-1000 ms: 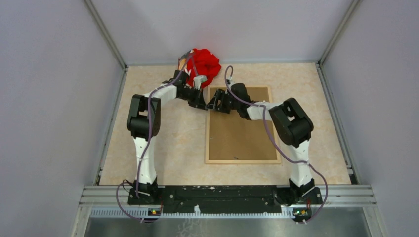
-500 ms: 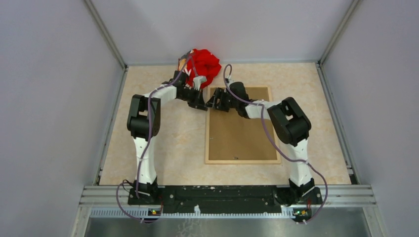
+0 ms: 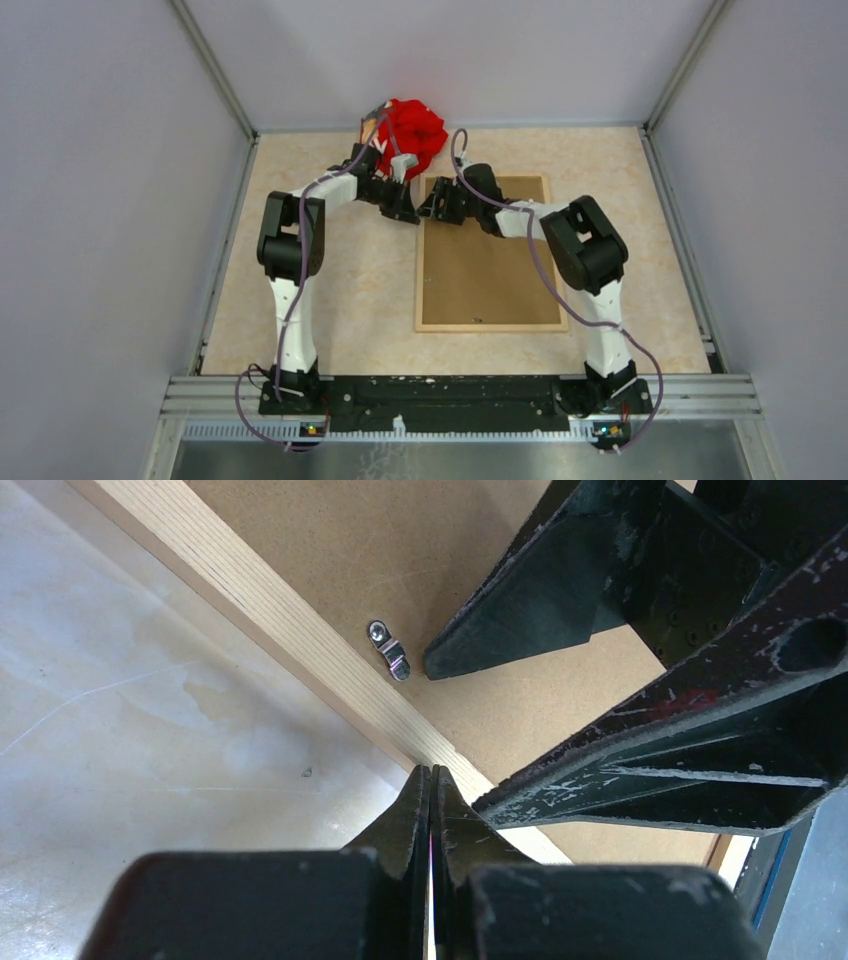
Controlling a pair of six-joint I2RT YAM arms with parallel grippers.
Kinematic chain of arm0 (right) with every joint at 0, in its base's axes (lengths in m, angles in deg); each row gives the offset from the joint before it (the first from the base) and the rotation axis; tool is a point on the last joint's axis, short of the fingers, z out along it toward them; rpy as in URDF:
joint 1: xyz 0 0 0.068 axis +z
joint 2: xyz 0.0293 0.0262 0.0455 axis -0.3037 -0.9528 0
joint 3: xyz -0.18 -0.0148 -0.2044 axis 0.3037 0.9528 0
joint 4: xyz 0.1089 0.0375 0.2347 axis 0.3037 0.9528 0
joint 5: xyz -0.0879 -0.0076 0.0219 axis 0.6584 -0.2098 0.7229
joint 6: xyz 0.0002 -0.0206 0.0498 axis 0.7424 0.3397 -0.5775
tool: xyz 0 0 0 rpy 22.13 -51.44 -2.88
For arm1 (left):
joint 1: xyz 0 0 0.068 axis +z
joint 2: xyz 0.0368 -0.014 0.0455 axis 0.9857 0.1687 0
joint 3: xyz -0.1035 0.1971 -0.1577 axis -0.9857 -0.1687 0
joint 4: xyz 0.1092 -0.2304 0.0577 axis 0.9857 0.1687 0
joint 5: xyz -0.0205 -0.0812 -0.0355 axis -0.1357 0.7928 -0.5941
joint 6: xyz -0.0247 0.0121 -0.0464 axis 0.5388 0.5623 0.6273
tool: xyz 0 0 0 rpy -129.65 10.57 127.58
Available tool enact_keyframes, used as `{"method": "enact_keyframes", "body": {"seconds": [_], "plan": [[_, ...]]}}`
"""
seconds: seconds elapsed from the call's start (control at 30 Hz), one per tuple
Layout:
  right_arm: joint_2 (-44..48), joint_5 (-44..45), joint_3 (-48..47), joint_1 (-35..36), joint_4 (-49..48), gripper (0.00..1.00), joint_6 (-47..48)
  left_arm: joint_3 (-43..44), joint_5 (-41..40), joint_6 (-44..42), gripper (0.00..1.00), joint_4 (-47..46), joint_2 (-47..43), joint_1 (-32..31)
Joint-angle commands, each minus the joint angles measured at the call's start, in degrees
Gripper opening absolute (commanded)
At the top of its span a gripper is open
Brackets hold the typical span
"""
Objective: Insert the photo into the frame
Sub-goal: Install the photo frame at the center of the board.
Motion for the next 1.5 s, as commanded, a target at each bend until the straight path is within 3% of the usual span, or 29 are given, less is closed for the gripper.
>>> {"method": "enact_keyframes", "body": {"seconds": [0.0, 0.57, 0.97, 1.47], "plan": [[-2.38, 0.22, -2.90, -0.46, 0.57, 0.59, 1.40, -1.06, 0.15, -0.35, 0.00, -0.38, -1.12, -0.83], [-5.15, -0.53, -5.95, -1.32, 1.01, 0.58, 2.25, -1.31, 0.19, -0.56, 0.00, -0.20, -1.34, -0.83], [4.80, -4.27, 1.55, -3.19, -3.82, 0.59, 2.72, -1.53, 0.07, -0.39, 0.00, -0.43, -1.73, -0.83], [-1.36, -5.85, 0.22, -3.72, -5.12, 0.58, 0.30, -1.53, 0.10, -0.13, 0.00, -0.66, -1.61, -0.83]]}}
